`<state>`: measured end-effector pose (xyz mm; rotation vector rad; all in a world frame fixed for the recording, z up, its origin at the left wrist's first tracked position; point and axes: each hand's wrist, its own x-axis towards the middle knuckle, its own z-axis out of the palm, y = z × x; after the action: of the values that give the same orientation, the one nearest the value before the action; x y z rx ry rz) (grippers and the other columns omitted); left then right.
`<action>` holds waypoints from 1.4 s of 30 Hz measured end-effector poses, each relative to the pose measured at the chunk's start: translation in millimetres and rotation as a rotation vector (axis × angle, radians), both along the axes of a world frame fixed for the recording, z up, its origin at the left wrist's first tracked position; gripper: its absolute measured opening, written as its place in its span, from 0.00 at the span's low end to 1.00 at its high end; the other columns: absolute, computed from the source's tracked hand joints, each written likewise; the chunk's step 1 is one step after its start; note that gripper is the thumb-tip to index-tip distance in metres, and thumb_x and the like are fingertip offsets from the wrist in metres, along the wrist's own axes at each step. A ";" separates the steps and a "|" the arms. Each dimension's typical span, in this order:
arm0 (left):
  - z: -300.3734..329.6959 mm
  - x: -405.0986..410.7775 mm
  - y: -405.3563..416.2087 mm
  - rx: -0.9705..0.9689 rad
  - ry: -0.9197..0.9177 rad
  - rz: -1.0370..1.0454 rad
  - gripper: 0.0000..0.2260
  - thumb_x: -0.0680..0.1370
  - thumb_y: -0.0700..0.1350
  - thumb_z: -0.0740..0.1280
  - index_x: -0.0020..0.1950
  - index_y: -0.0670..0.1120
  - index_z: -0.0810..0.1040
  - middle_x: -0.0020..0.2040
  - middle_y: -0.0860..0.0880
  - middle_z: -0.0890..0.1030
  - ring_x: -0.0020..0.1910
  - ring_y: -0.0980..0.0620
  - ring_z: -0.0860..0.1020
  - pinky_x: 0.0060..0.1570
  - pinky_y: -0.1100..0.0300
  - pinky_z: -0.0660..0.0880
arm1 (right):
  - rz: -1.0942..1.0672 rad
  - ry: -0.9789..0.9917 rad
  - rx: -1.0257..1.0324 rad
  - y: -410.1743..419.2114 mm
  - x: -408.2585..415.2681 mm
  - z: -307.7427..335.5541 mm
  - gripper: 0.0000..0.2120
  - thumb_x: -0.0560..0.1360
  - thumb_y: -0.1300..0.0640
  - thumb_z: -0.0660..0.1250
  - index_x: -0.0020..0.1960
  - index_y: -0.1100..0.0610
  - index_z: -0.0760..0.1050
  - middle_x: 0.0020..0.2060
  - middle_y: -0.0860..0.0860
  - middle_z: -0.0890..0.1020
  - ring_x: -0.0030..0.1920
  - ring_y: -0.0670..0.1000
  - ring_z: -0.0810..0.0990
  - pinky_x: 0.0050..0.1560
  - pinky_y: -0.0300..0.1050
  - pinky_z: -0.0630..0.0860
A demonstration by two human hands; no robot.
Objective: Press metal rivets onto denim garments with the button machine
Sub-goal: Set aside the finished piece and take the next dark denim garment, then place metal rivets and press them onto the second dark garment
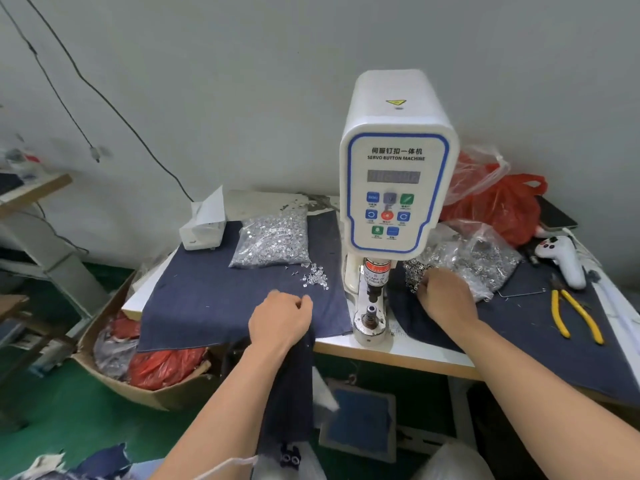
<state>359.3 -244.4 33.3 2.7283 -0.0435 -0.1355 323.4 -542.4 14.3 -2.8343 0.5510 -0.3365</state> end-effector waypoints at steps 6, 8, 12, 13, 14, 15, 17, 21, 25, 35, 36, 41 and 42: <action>-19.2 19.4 -11.2 -0.096 -0.066 0.088 0.10 0.83 0.52 0.66 0.62 0.51 0.77 0.61 0.50 0.80 0.56 0.43 0.81 0.51 0.52 0.75 | -0.079 -0.123 0.271 -1.7 1.7 -0.1 0.08 0.75 0.60 0.69 0.40 0.51 0.73 0.32 0.45 0.77 0.35 0.50 0.74 0.34 0.46 0.63; -16.9 26.2 -16.0 -0.183 -0.055 0.209 0.16 0.83 0.61 0.63 0.62 0.52 0.78 0.58 0.50 0.83 0.57 0.44 0.81 0.50 0.53 0.73 | -0.098 -0.169 0.377 -1.4 2.4 1.3 0.10 0.74 0.61 0.71 0.39 0.50 0.73 0.32 0.45 0.78 0.34 0.45 0.74 0.32 0.42 0.63; -19.1 33.8 -23.6 -0.162 -0.060 0.254 0.13 0.84 0.61 0.62 0.63 0.58 0.81 0.58 0.50 0.85 0.57 0.44 0.82 0.54 0.51 0.76 | -0.109 -0.232 0.681 4.6 3.3 6.6 0.07 0.74 0.62 0.72 0.42 0.50 0.82 0.35 0.46 0.85 0.38 0.48 0.83 0.40 0.43 0.77; -21.2 32.3 -25.7 -0.123 -0.084 0.248 0.12 0.85 0.59 0.62 0.65 0.61 0.81 0.58 0.51 0.85 0.57 0.45 0.82 0.56 0.51 0.76 | -0.113 -0.249 0.793 7.3 1.8 7.7 0.08 0.76 0.62 0.72 0.43 0.50 0.84 0.35 0.47 0.86 0.38 0.49 0.85 0.43 0.46 0.82; -24.1 30.6 -27.9 -0.079 -0.112 0.244 0.12 0.85 0.58 0.62 0.66 0.62 0.81 0.59 0.51 0.84 0.56 0.45 0.82 0.56 0.51 0.75 | -0.112 -0.261 0.886 10.0 -0.6 7.8 0.08 0.77 0.63 0.72 0.43 0.51 0.84 0.35 0.48 0.86 0.37 0.49 0.85 0.45 0.47 0.84; -27.1 29.0 -29.8 -0.043 -0.141 0.243 0.12 0.86 0.57 0.62 0.66 0.63 0.81 0.58 0.51 0.83 0.55 0.45 0.82 0.56 0.51 0.74 | -0.104 -0.265 0.953 12.8 -3.9 7.6 0.08 0.78 0.62 0.72 0.43 0.52 0.85 0.34 0.49 0.86 0.35 0.47 0.85 0.45 0.46 0.84; -30.7 26.9 -32.6 -0.016 -0.192 0.249 0.12 0.85 0.56 0.63 0.64 0.64 0.83 0.56 0.51 0.83 0.54 0.46 0.81 0.53 0.52 0.70 | -0.091 -0.261 1.041 19.2 -11.8 7.7 0.06 0.79 0.61 0.73 0.44 0.54 0.84 0.33 0.50 0.86 0.34 0.46 0.85 0.42 0.41 0.83; -35.2 26.7 -31.2 -0.038 -0.229 0.274 0.10 0.85 0.56 0.65 0.61 0.63 0.85 0.53 0.52 0.83 0.52 0.46 0.81 0.52 0.53 0.69 | -0.122 -0.252 1.146 33.3 -28.4 10.7 0.05 0.78 0.58 0.73 0.45 0.58 0.83 0.36 0.53 0.85 0.34 0.44 0.82 0.38 0.36 0.80; -35.3 24.2 -31.3 -0.048 -0.265 0.280 0.10 0.85 0.54 0.64 0.58 0.60 0.85 0.51 0.51 0.84 0.50 0.47 0.80 0.49 0.53 0.69 | -0.208 -0.205 1.364 52.7 -40.6 18.9 0.07 0.77 0.57 0.75 0.42 0.59 0.82 0.33 0.51 0.83 0.31 0.44 0.78 0.35 0.37 0.79; -39.4 20.8 -28.2 -0.135 -0.313 0.291 0.08 0.84 0.52 0.65 0.54 0.57 0.85 0.51 0.53 0.85 0.49 0.48 0.80 0.49 0.55 0.64 | -0.311 -0.086 1.871 91.7 -45.5 29.1 0.08 0.76 0.63 0.74 0.39 0.65 0.84 0.34 0.57 0.84 0.27 0.46 0.79 0.24 0.36 0.76; -39.3 20.4 -27.6 -0.147 -0.315 0.288 0.08 0.84 0.53 0.65 0.54 0.57 0.85 0.51 0.53 0.85 0.49 0.48 0.80 0.49 0.55 0.64 | -0.312 -0.078 1.917 92.3 -45.3 28.7 0.11 0.77 0.63 0.73 0.37 0.65 0.84 0.33 0.58 0.84 0.26 0.46 0.79 0.24 0.36 0.76; -34.5 17.3 -23.1 -0.267 -0.259 0.258 0.08 0.84 0.54 0.65 0.54 0.57 0.85 0.53 0.54 0.85 0.52 0.48 0.81 0.53 0.54 0.68 | -0.304 -0.083 2.059 92.2 -47.7 26.9 0.15 0.78 0.64 0.71 0.33 0.66 0.85 0.34 0.59 0.84 0.28 0.48 0.82 0.26 0.38 0.79; -32.4 16.2 -20.6 -0.312 -0.237 0.246 0.08 0.84 0.54 0.66 0.54 0.57 0.85 0.53 0.55 0.85 0.53 0.48 0.81 0.53 0.55 0.71 | -0.297 -0.084 2.065 92.0 -48.1 27.1 0.15 0.78 0.64 0.72 0.33 0.66 0.85 0.35 0.60 0.85 0.29 0.49 0.82 0.27 0.38 0.79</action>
<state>375.5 -265.0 0.9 2.3995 0.1877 0.2446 275.2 -450.5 41.4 -0.7498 0.6420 0.1147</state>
